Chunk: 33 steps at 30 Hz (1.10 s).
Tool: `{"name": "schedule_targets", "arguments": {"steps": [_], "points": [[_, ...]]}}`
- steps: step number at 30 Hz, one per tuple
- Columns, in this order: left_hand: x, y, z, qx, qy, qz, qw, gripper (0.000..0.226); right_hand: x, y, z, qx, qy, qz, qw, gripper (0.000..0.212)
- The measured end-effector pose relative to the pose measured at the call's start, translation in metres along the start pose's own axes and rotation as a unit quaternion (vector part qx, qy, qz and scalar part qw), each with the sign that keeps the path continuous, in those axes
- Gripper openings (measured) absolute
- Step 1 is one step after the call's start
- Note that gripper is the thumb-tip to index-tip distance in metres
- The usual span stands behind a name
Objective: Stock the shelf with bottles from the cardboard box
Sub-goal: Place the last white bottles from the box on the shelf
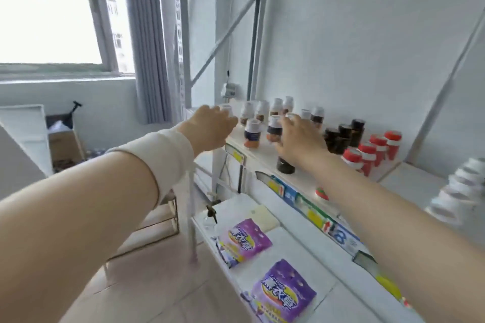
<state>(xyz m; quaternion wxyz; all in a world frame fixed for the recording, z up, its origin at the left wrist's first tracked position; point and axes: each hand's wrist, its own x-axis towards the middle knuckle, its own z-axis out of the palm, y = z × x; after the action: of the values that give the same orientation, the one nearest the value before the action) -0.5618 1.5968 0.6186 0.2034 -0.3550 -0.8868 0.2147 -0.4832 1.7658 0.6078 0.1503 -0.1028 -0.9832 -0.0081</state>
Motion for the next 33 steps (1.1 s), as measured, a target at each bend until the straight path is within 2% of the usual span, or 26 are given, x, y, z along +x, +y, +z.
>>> {"name": "schedule_targets", "arguments": {"steps": [4, 8, 17, 22, 26, 29, 33], "points": [[-0.02, -0.091, 0.092, -0.014, -0.057, -0.065, 0.996, 0.045, 0.072, -0.099, 0.055, 0.018, -0.035, -0.059, 0.997, 0.047], [-0.024, -0.146, 0.169, -0.056, -0.104, -0.107, 0.987, 0.043, 0.128, -0.179, 0.111, 0.001, -0.071, -0.127, 0.989, 0.051], [0.017, -0.245, 0.347, -0.078, -0.201, -0.173, 0.961, 0.043, 0.279, -0.291, 0.26, 0.014, -0.146, -0.203, 0.968, 0.051], [0.034, -0.292, 0.443, -0.141, -0.282, -0.23, 0.921, 0.035, 0.357, -0.347, 0.338, 0.014, -0.207, -0.25, 0.946, 0.049], [0.021, -0.308, 0.517, -0.201, -0.338, -0.28, 0.876, 0.035, 0.385, -0.394, 0.401, 0.032, -0.277, -0.26, 0.924, 0.049], [0.009, -0.307, 0.574, -0.249, -0.377, -0.311, 0.836, 0.036, 0.388, -0.423, 0.451, 0.047, -0.35, -0.249, 0.902, 0.049], [0.004, -0.301, 0.651, -0.307, -0.425, -0.306, 0.794, 0.032, 0.39, -0.454, 0.519, 0.048, -0.434, -0.221, 0.872, 0.048]]}}
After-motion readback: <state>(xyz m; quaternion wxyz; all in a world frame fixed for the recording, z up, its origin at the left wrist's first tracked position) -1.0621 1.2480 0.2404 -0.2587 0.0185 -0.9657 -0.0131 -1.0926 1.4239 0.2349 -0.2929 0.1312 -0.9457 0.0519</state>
